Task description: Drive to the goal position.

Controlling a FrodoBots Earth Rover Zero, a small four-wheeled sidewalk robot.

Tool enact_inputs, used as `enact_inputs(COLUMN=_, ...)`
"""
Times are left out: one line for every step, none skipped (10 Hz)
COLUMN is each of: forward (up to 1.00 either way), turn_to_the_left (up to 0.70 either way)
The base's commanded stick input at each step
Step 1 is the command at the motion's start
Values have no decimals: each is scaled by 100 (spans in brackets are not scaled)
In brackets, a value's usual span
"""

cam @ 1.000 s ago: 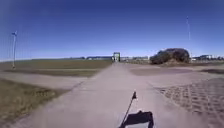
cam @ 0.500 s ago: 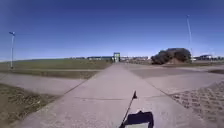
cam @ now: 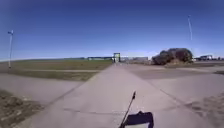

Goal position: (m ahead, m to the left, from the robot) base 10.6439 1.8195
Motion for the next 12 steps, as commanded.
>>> enact_inputs(forward=100, turn_to_the_left=0)
enact_inputs(forward=100, turn_to_the_left=0)
enact_inputs(forward=100, turn_to_the_left=0)
enact_inputs(forward=100, turn_to_the_left=0)
enact_inputs(forward=100, turn_to_the_left=0)
enact_inputs(forward=100, turn_to_the_left=0)
enact_inputs(forward=100, turn_to_the_left=-13)
enact_inputs(forward=100, turn_to_the_left=-31)
enact_inputs(forward=100, turn_to_the_left=-10)
enact_inputs(forward=100, turn_to_the_left=-3)
enact_inputs(forward=100, turn_to_the_left=0)
enact_inputs(forward=100, turn_to_the_left=0)
